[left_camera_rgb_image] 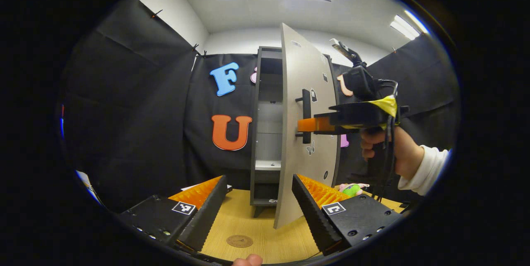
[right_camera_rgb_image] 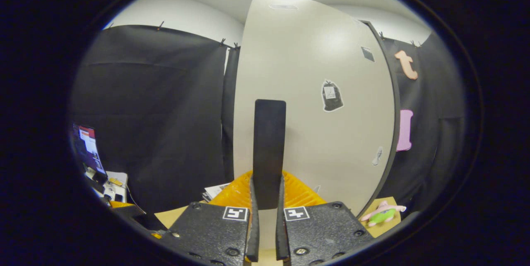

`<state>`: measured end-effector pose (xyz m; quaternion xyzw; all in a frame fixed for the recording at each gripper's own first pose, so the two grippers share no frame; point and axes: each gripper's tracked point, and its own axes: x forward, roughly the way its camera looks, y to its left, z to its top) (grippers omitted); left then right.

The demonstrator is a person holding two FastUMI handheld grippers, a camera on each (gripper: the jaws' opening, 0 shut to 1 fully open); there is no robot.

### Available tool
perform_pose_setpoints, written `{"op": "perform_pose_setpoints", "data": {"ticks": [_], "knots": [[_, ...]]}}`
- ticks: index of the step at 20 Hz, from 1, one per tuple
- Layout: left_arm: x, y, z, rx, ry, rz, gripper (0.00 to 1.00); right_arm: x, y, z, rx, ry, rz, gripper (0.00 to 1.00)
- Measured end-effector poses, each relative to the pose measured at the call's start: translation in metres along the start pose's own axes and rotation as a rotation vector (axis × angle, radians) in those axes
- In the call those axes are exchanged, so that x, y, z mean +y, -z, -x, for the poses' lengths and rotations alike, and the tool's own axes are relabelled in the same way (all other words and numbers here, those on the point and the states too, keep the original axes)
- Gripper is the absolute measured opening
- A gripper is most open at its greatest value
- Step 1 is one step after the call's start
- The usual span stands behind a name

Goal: Open the cabinet door with the right hand, grasp the bottle in the cabinet with the left hand and place it on the coaster, then close the cabinet door with the right hand.

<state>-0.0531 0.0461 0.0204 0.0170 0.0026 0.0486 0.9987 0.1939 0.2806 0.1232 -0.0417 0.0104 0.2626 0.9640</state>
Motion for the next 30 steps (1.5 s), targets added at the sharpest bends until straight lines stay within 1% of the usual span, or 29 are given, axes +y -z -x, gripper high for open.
{"op": "perform_pose_setpoints", "data": {"ticks": [2,6,10,11,13,18,19,20,22,27,30], "knots": [[-0.003,-0.001,-0.003,-0.002,0.009,-0.001,0.95,-0.007,-0.001,0.012,0.008,0.0,0.008,0.18],[-0.012,0.0,-0.01,0.0,0.036,0.009,0.95,-0.017,-0.001,0.029,0.024,0.004,-0.017,0.18],[-0.027,0.001,-0.015,0.0,0.073,0.017,0.95,-0.028,-0.001,0.042,0.024,0.037,0.004,0.18],[-0.032,0.002,-0.016,0.003,0.084,0.017,0.95,-0.03,-0.001,0.044,0.025,0.043,-0.004,0.17],[-0.039,0.004,-0.017,0.006,0.102,0.016,0.95,-0.035,0.0,0.05,0.024,0.057,-0.027,0.17],[-0.055,0.009,-0.018,0.013,0.13,0.015,0.95,-0.063,0.001,0.076,0.014,0.145,-0.003,0.17],[-0.059,0.009,-0.019,0.013,0.133,0.016,0.95,-0.068,0.002,0.081,0.008,0.168,-0.006,0.17],[-0.062,0.009,-0.02,0.012,0.136,0.016,0.95,-0.077,0.002,0.085,0.002,0.19,-0.008,0.15],[-0.066,0.011,-0.021,0.015,0.143,0.014,0.95,-0.097,0.0,0.095,-0.002,0.245,-0.01,0.17],[-0.075,0.013,-0.021,0.024,0.152,0.008,0.95,-0.139,0.0,0.114,-0.001,0.352,0.004,0.08],[-0.075,0.015,-0.021,0.024,0.149,0.008,0.95,-0.161,0.0,0.119,-0.006,0.409,-0.001,0.07]]}}
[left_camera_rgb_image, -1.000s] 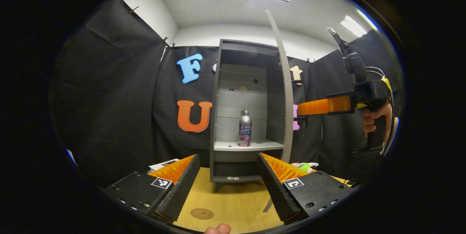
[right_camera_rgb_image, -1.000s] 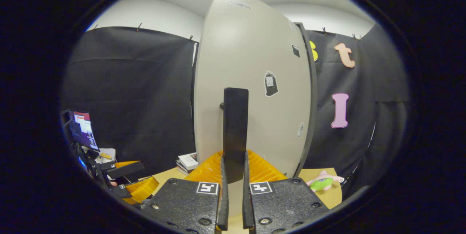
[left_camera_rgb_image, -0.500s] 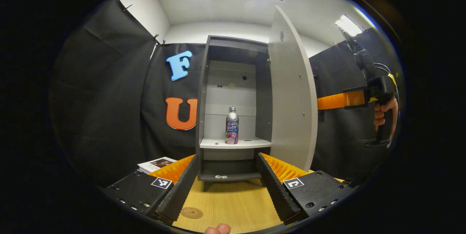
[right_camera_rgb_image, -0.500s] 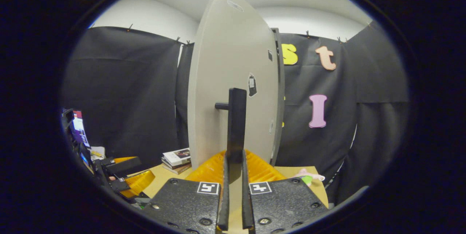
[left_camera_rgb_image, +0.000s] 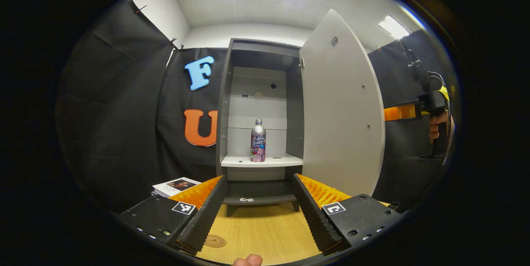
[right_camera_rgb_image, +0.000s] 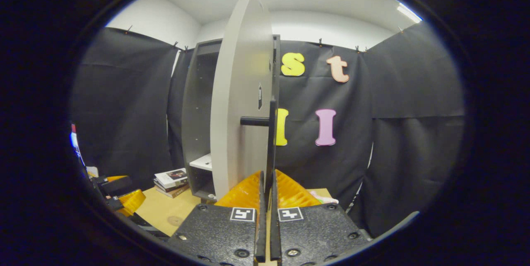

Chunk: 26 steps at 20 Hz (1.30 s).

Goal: Open the cabinet door with the right hand, grasp the bottle in the cabinet with the left hand and place it on the coaster, then close the cabinet door with the right hand.

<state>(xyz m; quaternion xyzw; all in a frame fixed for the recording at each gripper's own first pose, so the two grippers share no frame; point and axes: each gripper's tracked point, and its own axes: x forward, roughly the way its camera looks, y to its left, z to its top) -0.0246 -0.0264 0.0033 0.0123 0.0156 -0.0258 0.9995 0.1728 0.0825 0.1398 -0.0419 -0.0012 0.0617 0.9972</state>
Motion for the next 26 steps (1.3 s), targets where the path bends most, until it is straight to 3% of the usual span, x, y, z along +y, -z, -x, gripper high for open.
{"op": "perform_pose_setpoints", "data": {"ticks": [2,4,5,12,13,14,16,17,19,23,25,26], "knots": [[0.0,0.0,0.0,0.0,-0.005,-0.001,0.95,-0.014,0.0,0.0,-0.005,0.02,-0.004,0.06],[0.0,0.002,-0.002,0.003,-0.009,0.003,0.95,-0.009,0.001,0.0,-0.005,-0.01,-0.031,0.0],[-0.001,0.003,-0.003,0.007,-0.01,0.005,0.95,-0.01,0.001,0.001,-0.003,-0.016,-0.028,0.04],[0.002,0.007,-0.018,0.016,-0.018,0.017,0.95,-0.031,0.023,0.055,-0.058,0.061,0.011,0.05],[0.001,0.003,-0.025,0.009,-0.014,0.015,0.95,-0.03,0.032,0.056,-0.048,0.057,0.003,0.18],[0.001,-0.001,-0.033,0.0,-0.006,0.009,0.95,-0.031,0.042,0.058,-0.029,0.058,-0.006,0.21],[-0.004,-0.012,-0.053,-0.021,0.018,-0.007,0.95,-0.04,0.056,0.062,-0.003,0.086,-0.027,0.39],[-0.009,-0.018,-0.062,-0.031,0.037,-0.015,0.95,-0.042,0.057,0.061,-0.004,0.091,-0.036,0.6],[-0.017,-0.028,-0.086,-0.047,0.063,-0.034,0.95,-0.043,0.058,0.06,-0.013,0.098,-0.056,0.74],[-0.029,-0.034,-0.133,-0.042,0.094,-0.031,0.95,-0.042,0.059,0.059,-0.022,0.081,-0.058,0.87],[-0.028,-0.041,-0.161,-0.053,0.076,-0.039,0.94,-0.047,0.058,0.059,-0.034,0.085,-0.059,0.96],[-0.024,-0.042,-0.177,-0.053,0.06,-0.051,0.95,-0.049,0.057,0.059,-0.039,0.091,-0.059,0.95]]}}
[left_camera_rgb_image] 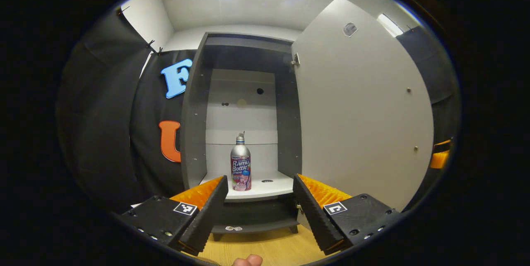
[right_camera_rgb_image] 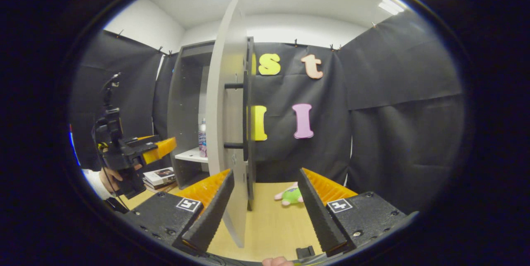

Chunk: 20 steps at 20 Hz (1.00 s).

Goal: Open the cabinet door with the right hand, grasp the bottle in the cabinet with the left hand and place it on the coaster, then close the cabinet door with the right hand.

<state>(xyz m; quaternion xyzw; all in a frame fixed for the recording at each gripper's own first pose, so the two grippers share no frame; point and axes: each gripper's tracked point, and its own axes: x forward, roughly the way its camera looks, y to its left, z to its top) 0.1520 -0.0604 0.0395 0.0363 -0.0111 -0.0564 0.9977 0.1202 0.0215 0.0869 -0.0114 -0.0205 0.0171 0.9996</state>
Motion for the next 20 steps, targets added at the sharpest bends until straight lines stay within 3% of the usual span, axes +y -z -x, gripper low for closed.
{"op": "perform_pose_setpoints", "data": {"ticks": [5,9,20], "knots": [[0.022,0.023,-0.083,0.03,-0.061,-0.004,0.96,-0.014,-0.001,0.004,-0.012,0.008,-0.033,0.96],[0.031,0.046,-0.135,0.069,-0.099,-0.003,0.96,-0.038,0.0,0.012,0.003,0.075,-0.022,0.96],[0.055,0.079,-0.21,0.087,-0.156,-0.021,0.96,-0.073,0.004,0.012,0.03,0.205,-0.042,0.98]]}}
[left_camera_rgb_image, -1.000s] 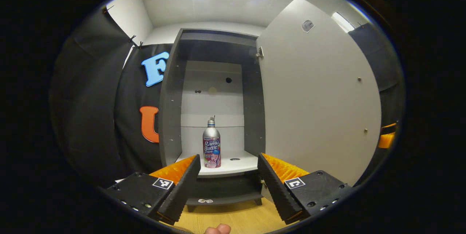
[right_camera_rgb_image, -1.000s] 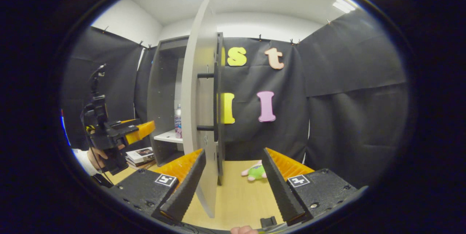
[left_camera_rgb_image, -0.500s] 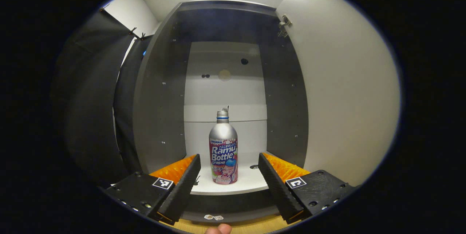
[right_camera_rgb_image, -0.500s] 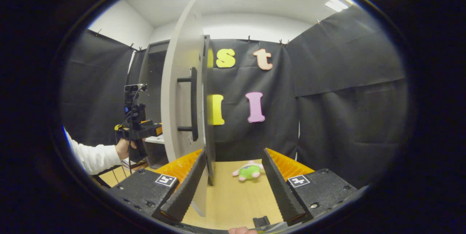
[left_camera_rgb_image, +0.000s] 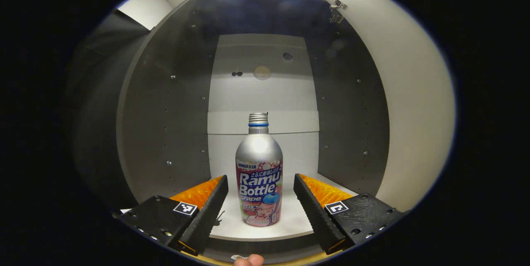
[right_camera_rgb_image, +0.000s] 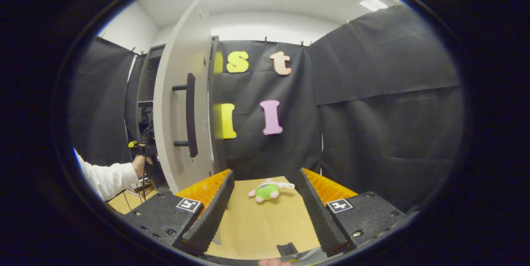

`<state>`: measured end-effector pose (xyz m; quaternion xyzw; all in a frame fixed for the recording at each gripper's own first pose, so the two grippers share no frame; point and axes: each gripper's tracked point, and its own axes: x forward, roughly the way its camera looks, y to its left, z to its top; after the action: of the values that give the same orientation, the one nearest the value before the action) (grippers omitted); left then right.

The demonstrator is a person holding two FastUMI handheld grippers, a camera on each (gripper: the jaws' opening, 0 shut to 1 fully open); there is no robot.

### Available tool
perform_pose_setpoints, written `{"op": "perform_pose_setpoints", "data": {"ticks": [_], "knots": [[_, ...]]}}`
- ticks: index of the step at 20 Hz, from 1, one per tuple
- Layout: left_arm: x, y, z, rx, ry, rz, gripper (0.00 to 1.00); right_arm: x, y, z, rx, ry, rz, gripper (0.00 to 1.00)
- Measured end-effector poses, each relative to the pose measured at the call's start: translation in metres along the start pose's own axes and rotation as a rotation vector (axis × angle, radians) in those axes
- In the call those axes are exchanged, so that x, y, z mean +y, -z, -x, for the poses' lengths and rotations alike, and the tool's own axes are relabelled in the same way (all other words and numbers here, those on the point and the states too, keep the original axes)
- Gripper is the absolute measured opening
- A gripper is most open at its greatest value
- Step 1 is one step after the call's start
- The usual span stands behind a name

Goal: Open the cabinet door with the right hand, grasp the bottle in the cabinet with the left hand and place it on the coaster, then close the cabinet door with the right hand.

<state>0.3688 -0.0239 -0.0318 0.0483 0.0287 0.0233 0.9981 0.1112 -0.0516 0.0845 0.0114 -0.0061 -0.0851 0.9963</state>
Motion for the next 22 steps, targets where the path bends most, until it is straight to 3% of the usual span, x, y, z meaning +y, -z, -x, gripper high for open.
{"op": "perform_pose_setpoints", "data": {"ticks": [4,9,12,13,15,22], "knots": [[0.003,0.007,-0.013,0.009,-0.016,0.0,0.96,-0.006,0.0,-0.002,0.0,0.021,0.01,0.96],[-0.003,0.006,-0.022,0.005,0.016,0.006,0.96,-0.007,0.006,-0.009,0.014,0.026,-0.004,0.96],[-0.003,0.003,-0.022,0.001,0.015,0.011,0.92,-0.005,0.007,-0.011,0.017,0.019,-0.007,0.96],[0.0,0.003,-0.022,0.001,0.008,0.014,0.77,-0.006,0.008,-0.01,0.018,0.018,-0.005,0.96],[0.001,0.003,-0.022,0.011,0.0,0.02,0.78,-0.005,0.008,-0.011,0.017,0.016,-0.005,0.96],[0.021,-0.019,0.028,-0.014,0.004,0.055,0.75,0.003,0.006,-0.009,-0.001,-0.014,-0.02,0.96]]}}
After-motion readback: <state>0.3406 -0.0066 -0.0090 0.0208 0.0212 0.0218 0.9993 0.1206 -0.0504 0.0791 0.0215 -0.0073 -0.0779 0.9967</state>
